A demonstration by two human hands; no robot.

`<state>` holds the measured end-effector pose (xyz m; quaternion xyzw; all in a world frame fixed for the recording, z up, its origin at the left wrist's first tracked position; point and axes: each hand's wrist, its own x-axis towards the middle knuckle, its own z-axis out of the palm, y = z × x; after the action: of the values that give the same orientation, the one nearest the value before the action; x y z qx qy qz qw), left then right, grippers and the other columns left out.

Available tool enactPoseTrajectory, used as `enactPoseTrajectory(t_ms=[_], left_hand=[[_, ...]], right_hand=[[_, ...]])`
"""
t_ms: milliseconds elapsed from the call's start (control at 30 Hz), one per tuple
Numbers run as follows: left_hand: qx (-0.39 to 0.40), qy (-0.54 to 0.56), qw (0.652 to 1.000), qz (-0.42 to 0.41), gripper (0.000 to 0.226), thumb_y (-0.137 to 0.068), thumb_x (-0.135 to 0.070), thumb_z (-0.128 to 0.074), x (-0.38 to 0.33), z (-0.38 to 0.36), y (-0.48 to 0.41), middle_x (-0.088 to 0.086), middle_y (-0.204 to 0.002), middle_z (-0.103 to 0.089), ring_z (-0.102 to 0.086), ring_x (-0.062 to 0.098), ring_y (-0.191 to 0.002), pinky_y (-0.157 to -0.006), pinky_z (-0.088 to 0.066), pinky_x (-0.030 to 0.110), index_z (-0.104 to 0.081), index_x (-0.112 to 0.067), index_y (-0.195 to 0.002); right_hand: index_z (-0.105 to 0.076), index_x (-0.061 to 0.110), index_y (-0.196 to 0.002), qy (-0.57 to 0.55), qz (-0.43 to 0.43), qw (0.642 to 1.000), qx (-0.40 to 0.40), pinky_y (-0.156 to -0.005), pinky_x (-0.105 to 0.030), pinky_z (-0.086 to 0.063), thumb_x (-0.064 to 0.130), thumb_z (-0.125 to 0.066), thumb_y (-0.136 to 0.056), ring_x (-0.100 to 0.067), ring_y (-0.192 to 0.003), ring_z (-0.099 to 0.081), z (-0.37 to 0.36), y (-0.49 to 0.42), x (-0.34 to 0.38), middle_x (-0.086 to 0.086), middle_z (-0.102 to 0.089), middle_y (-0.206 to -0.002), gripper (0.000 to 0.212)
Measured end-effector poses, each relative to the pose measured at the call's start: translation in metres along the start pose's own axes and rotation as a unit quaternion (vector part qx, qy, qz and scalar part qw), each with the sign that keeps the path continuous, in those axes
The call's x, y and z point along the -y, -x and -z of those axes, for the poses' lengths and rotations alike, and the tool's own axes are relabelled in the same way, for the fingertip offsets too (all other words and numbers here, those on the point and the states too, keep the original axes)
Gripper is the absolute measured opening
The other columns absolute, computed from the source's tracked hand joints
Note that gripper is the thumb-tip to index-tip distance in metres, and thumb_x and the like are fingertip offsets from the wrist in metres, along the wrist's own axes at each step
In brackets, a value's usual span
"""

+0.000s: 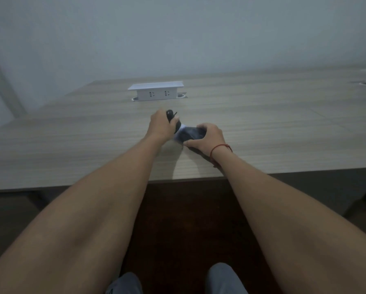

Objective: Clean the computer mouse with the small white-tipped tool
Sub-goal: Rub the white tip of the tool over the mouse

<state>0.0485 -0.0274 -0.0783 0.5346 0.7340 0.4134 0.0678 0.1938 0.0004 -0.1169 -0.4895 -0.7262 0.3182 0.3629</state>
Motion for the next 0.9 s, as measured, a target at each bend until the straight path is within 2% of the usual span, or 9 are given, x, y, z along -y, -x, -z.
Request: enactPoseTrajectory(t_ms=[100,200,300,400,500,600,667,767,900], left_hand=[[0.01,-0.042,0.999,-0.022,0.028,-0.093,-0.027,-0.057,0.004,-0.001,0.001,0.019,-0.102,-0.063,-0.058,0.032,-0.089,-0.071,-0.038,0.031,-0.061,0.001,-0.098],[-0.043,0.013,0.998,-0.042,0.032,-0.091,-0.028,-0.06,0.001,-0.003,0.007,0.02,-0.095,-0.065,-0.06,0.032,-0.089,-0.074,-0.046,0.035,-0.064,0.003,-0.095],[-0.047,0.028,0.998,-0.013,0.03,-0.092,-0.025,-0.059,0.004,-0.007,0.016,0.019,-0.098,-0.063,-0.06,0.032,-0.093,-0.077,-0.048,0.036,-0.062,0.004,-0.099],[-0.049,0.008,0.999,0.013,0.029,-0.093,-0.025,-0.058,0.006,-0.01,0.018,0.02,-0.107,-0.063,-0.059,0.029,-0.094,-0.075,-0.042,0.031,-0.062,0.002,-0.104],[-0.049,0.035,0.998,0.026,0.027,-0.095,-0.024,-0.055,0.002,-0.011,0.017,0.015,-0.105,-0.062,-0.054,0.021,-0.086,-0.074,-0.039,0.028,-0.061,0.001,-0.104],[-0.066,0.069,0.994,0.05,0.032,-0.095,-0.028,-0.055,0.004,-0.01,0.016,0.016,-0.106,-0.064,-0.06,0.025,-0.09,-0.075,-0.045,0.032,-0.062,0.002,-0.105],[-0.047,0.077,0.994,0.058,0.033,-0.094,-0.031,-0.056,0.008,-0.008,0.018,0.015,-0.1,-0.066,-0.062,0.026,-0.089,-0.075,-0.048,0.031,-0.064,0.001,-0.101],[0.02,0.155,0.985,0.066,0.028,-0.09,-0.031,-0.062,0.014,-0.003,0.02,0.016,-0.09,-0.07,-0.07,0.029,-0.081,-0.075,-0.06,0.041,-0.065,-0.003,-0.09],[0.064,0.234,0.966,0.09,0.023,-0.091,-0.024,-0.064,0.016,0.004,0.024,0.018,-0.086,-0.069,-0.068,0.022,-0.068,-0.071,-0.059,0.037,-0.065,-0.001,-0.094]], right_hand=[[-0.054,0.016,-0.123,0.005,-0.01,1.0,-0.009,-0.084,-0.031,-0.048,0.033,-0.084,-0.065,-0.014,-0.098,-0.051,-0.001,-0.001,0.0,-0.001,-0.059,-0.118,0.068],[-0.055,0.016,-0.121,0.009,-0.03,0.999,-0.029,-0.088,-0.036,-0.051,0.032,-0.083,-0.067,-0.016,-0.098,-0.054,-0.001,-0.002,0.001,-0.002,-0.06,-0.116,0.063],[-0.054,0.015,-0.122,0.014,-0.033,0.999,-0.03,-0.089,-0.036,-0.05,0.037,-0.082,-0.068,-0.018,-0.102,-0.055,-0.002,0.0,0.003,0.001,-0.058,-0.113,0.065],[-0.055,0.01,-0.127,-0.009,-0.014,1.0,-0.011,-0.084,-0.028,-0.042,0.043,-0.069,-0.082,-0.017,-0.104,-0.053,0.002,0.004,0.005,-0.002,-0.059,-0.116,0.057],[-0.058,0.007,-0.128,-0.025,-0.016,0.999,-0.015,-0.091,-0.027,-0.039,0.033,-0.057,-0.093,-0.024,-0.119,-0.055,0.004,0.002,0.006,-0.01,-0.061,-0.129,0.043],[-0.058,0.01,-0.128,-0.012,-0.035,0.999,-0.026,-0.096,-0.032,-0.041,0.035,-0.055,-0.093,-0.026,-0.12,-0.055,0.0,-0.001,0.008,-0.01,-0.061,-0.129,0.043],[-0.059,0.013,-0.126,0.004,-0.049,0.997,-0.052,-0.098,-0.038,-0.044,0.04,-0.054,-0.092,-0.028,-0.117,-0.056,-0.006,-0.002,0.009,-0.01,-0.062,-0.126,0.044],[-0.061,0.013,-0.119,0.036,-0.064,0.994,-0.086,-0.101,-0.041,-0.042,0.042,-0.05,-0.094,-0.033,-0.113,-0.057,-0.01,-0.003,0.012,-0.012,-0.065,-0.12,0.039],[-0.061,0.013,-0.119,0.039,-0.073,0.992,-0.098,-0.104,-0.042,-0.04,0.041,-0.048,-0.095,-0.033,-0.113,-0.057,-0.011,-0.002,0.014,-0.014,-0.064,-0.12,0.039]])
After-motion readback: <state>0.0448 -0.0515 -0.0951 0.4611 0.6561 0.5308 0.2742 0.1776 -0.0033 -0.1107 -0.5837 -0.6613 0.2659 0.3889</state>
